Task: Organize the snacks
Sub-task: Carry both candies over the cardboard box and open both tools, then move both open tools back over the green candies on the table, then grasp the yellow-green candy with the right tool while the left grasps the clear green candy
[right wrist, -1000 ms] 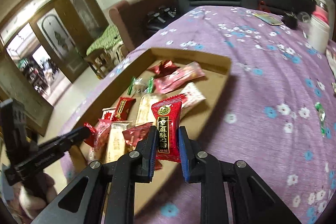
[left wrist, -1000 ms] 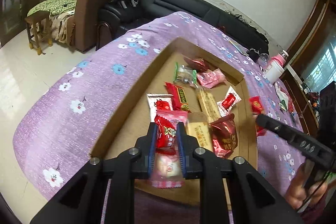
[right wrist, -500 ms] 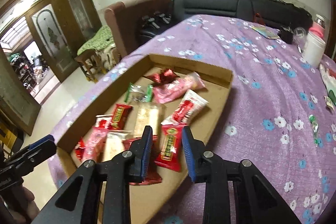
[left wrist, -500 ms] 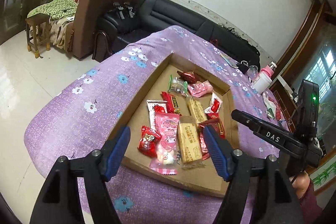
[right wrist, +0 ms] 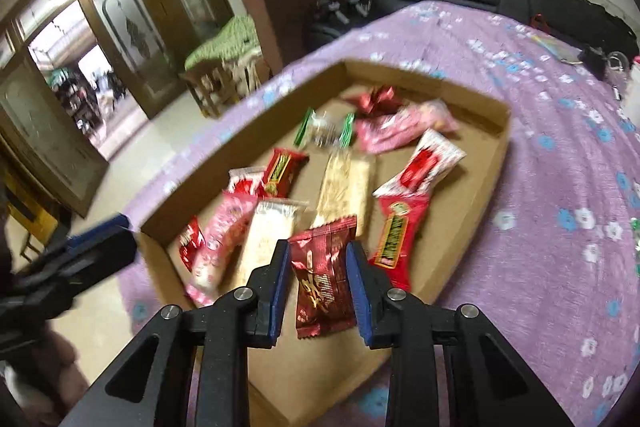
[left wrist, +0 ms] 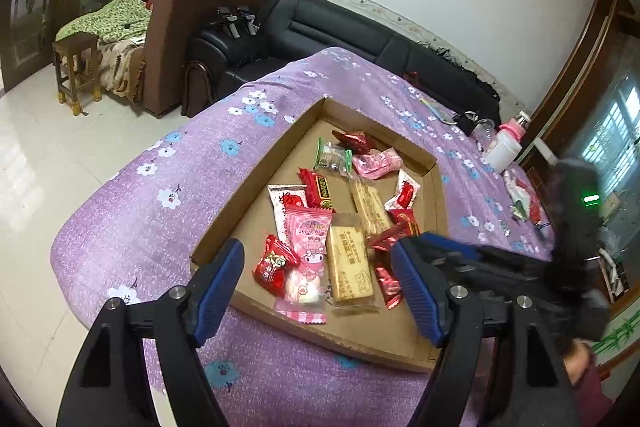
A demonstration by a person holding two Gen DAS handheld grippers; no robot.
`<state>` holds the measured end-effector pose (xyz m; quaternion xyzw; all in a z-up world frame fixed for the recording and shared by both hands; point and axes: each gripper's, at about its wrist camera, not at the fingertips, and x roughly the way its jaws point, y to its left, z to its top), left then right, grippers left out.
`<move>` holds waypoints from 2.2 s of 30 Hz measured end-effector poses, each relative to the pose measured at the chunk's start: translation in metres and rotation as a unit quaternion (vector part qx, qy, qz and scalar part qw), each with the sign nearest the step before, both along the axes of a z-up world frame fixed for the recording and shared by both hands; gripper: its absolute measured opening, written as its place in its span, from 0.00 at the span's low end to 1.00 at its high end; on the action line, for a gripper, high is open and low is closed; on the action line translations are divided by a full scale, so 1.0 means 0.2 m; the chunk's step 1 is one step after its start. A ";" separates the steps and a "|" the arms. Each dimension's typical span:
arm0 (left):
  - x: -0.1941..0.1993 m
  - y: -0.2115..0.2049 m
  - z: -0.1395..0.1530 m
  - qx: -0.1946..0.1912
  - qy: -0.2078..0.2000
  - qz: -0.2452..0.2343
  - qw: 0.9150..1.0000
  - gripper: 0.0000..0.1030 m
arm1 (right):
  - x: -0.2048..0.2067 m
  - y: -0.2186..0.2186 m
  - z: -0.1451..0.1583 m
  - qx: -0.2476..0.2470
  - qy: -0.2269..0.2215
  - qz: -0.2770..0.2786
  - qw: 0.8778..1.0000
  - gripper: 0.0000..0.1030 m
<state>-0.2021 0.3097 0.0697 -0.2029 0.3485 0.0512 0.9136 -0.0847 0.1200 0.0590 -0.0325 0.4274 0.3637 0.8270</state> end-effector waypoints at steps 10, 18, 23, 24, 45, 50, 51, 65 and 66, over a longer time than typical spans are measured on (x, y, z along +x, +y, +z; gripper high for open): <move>0.04 -0.26 0.04 0.100 0.010 -0.013 0.995 0.74 | 0.06 -0.51 0.05 0.001 -0.019 -0.090 0.996 0.30; 0.12 -0.50 0.07 0.149 0.018 -0.055 0.987 0.74 | 0.16 -0.95 -0.02 0.030 0.018 -0.176 0.984 0.30; 0.16 -0.64 0.08 0.172 0.019 -0.078 0.982 0.74 | 0.16 -1.20 -0.03 0.035 0.018 -0.215 0.976 0.33; 0.18 -0.67 0.07 0.175 0.020 -0.085 0.981 0.74 | 0.17 -1.23 -0.03 0.037 0.019 -0.219 0.975 0.34; 0.25 -0.91 0.00 0.133 0.028 -0.168 0.976 0.74 | 0.31 -1.88 -0.05 0.038 0.017 -0.364 0.931 0.37; 0.27 -0.98 -0.03 0.119 0.027 -0.198 0.973 0.74 | 0.49 -1.89 -0.06 0.055 0.029 -0.376 0.925 0.37; 0.28 -0.99 -0.03 0.117 0.027 -0.204 0.972 0.74 | 0.53 -1.89 -0.06 0.058 0.033 -0.376 0.924 0.37; 0.40 -0.99 -0.01 0.093 0.041 -0.230 0.968 0.74 | 1.18 -1.78 -0.23 0.029 0.089 -0.407 0.909 0.44; 0.41 -0.99 0.00 0.090 0.041 -0.232 0.968 0.74 | 1.19 -1.77 -0.23 0.020 0.077 -0.409 0.909 0.44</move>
